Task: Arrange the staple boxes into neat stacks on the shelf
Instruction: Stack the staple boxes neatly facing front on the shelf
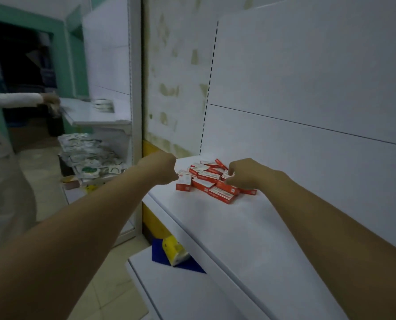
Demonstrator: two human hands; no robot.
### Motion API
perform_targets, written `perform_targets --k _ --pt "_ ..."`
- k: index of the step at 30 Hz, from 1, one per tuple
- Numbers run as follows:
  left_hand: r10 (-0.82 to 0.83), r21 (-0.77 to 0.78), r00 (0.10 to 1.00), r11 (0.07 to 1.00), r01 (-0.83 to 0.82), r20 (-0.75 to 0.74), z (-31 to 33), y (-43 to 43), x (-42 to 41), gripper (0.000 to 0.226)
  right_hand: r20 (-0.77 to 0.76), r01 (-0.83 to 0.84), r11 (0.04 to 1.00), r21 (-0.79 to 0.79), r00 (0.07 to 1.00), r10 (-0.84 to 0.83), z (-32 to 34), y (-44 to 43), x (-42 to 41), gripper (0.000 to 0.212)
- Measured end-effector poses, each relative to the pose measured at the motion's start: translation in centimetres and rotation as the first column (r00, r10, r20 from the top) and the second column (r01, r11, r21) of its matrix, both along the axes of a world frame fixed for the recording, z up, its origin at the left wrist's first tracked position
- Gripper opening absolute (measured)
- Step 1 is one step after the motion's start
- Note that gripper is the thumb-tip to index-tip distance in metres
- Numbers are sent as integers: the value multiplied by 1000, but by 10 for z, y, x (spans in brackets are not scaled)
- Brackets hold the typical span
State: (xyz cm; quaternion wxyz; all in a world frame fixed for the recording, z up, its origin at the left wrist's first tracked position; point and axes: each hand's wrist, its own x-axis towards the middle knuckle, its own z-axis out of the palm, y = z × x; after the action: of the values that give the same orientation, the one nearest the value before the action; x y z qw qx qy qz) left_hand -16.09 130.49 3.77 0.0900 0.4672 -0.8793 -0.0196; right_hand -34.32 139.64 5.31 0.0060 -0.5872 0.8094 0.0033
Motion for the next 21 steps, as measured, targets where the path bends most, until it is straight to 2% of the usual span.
perform_targets --k 9,15,21 --pt "-35 15 999 999 35 15 -16 -115 -31 38 -42 -12 1000 -9 999 12 -8 -118 -34 31" --pt "-84 23 994 996 83 73 -19 -181 -65 33 15 49 998 28 999 -49 -19 -174 -79 31" --pt "-179 37 982 984 177 59 -22 -216 -106 34 107 159 984 73 980 -167 -37 -184 -113 36"
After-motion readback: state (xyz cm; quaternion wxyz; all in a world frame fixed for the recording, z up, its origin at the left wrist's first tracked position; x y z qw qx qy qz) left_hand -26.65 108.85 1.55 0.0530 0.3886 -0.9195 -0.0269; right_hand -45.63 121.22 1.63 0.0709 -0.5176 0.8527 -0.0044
